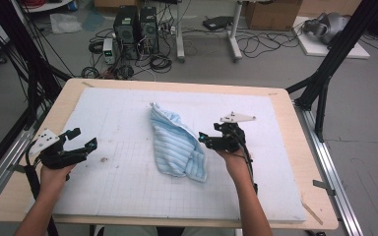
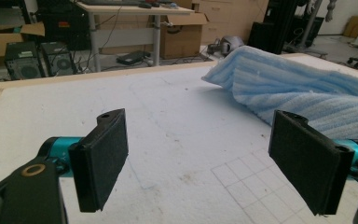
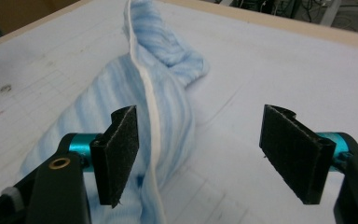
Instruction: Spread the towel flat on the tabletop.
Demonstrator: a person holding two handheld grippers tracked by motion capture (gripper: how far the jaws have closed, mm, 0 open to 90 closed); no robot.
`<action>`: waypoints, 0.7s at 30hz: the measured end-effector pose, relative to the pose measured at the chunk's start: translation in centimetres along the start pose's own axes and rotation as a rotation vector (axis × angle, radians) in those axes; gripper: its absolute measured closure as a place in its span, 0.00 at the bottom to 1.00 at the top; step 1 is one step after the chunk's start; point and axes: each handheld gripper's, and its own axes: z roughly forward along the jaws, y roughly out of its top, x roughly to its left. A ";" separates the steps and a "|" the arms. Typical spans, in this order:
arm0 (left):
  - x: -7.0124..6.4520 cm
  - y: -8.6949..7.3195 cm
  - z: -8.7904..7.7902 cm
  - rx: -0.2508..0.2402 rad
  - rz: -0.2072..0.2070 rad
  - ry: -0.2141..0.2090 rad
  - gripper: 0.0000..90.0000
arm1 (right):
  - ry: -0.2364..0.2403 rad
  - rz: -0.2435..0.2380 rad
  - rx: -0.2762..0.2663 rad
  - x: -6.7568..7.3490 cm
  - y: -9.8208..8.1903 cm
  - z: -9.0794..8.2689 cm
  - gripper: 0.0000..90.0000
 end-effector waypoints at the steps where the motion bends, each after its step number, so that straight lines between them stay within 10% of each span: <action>1: 0.0 0.0 0.0 0.001 0.000 0.001 0.22 | 0.005 -0.001 0.006 0.0 -0.5 -0.2 0.34; 13: 0.0 -0.2 0.1 0.010 0.001 0.003 0.22 | 0.103 -0.020 0.094 1.2 -3.9 1.0 0.64; 15: 0.1 -0.2 0.0 0.012 0.003 0.004 0.22 | 0.112 0.004 0.116 1.1 -3.8 1.5 0.81; 21: 0.4 -0.2 -0.1 0.010 -0.001 0.013 0.22 | 0.203 -0.030 0.045 2.7 -2.5 1.9 0.97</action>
